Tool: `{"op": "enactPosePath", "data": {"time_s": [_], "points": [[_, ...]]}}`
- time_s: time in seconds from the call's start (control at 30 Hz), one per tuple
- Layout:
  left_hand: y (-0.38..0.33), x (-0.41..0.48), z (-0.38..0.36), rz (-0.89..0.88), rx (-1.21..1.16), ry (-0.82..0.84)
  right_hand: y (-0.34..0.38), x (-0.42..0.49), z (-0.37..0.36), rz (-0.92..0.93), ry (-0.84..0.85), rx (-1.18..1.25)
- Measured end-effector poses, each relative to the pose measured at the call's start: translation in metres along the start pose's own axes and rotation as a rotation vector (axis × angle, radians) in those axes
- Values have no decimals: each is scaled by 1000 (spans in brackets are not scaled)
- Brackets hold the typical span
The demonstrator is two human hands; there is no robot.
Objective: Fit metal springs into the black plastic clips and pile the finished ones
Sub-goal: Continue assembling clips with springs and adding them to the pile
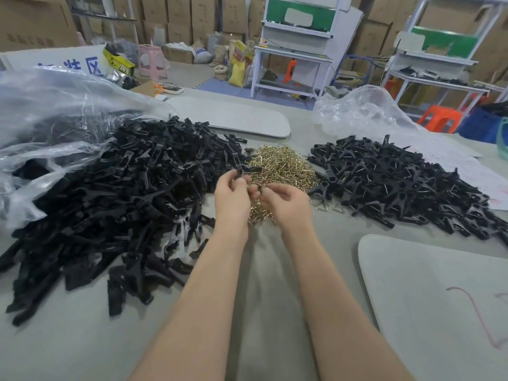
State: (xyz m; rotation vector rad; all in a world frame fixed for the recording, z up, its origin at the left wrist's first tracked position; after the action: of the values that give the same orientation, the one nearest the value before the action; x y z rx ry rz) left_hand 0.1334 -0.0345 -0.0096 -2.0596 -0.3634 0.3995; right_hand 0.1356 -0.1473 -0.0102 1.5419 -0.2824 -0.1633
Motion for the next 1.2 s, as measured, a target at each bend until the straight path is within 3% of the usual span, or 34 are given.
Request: {"op": "enactPosePath", "data": {"time_s": [0.13,0.27,0.53,0.73,0.87,1.0,1.2], "points": [[21,-3,-4,75,29,175,-12,3,18,-139,-46,379],[18,-2,-5,-44,165,249,-9,4,18,-97,-38,495],[26,-4,-9,-44,153,180,-2,-2,18,193,-64,98],[27,-7,-7,-36,296,180,-4,0,13,155,26,14],[17,-10,-9,-174,413,165,-4,0,18,148,-31,-48],[10,-11,-4,-301,474,75,3,0,27,134,-85,115],[5,-10,-4,-321,507,96,16,-6,19,294,31,-15]]}}
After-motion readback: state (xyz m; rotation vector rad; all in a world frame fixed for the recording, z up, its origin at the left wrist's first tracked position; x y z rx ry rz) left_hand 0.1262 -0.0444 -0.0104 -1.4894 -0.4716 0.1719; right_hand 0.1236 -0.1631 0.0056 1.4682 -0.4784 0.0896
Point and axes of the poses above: each hand's wrist, its own x-axis towards the middle knuckle, its own z-axis out of the back of the hand, y = z × x, the point moved 5 cm from there along x, towards the middle knuckle, and after that the axes turned 5 degrees about -y, right-handed, at the moved point
